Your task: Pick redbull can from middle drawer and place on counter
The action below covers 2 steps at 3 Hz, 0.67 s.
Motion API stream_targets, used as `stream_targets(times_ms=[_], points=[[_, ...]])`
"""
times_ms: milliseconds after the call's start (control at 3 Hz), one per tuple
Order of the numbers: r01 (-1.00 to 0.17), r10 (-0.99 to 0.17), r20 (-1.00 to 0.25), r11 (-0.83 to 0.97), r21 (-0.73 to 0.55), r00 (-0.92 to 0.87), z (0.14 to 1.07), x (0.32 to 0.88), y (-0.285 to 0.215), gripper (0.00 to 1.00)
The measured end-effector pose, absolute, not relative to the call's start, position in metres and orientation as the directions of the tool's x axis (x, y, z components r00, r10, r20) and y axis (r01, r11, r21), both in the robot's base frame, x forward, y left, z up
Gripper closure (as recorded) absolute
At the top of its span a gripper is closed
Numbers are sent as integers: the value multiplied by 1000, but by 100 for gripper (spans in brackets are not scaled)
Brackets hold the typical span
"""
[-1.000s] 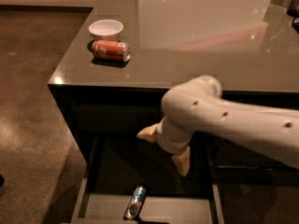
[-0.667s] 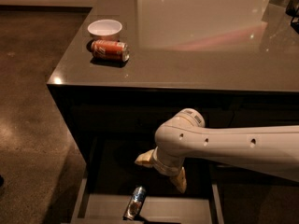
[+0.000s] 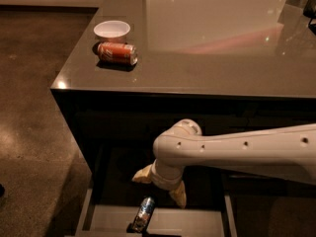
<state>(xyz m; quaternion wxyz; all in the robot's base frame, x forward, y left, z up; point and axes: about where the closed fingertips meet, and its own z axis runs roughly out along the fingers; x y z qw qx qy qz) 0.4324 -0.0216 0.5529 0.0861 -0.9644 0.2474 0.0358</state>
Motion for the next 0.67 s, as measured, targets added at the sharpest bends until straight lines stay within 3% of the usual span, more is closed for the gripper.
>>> stream_targets(times_ms=[667], points=[[-409, -389, -175, -908, -95, 904, 468, 399, 43, 0]])
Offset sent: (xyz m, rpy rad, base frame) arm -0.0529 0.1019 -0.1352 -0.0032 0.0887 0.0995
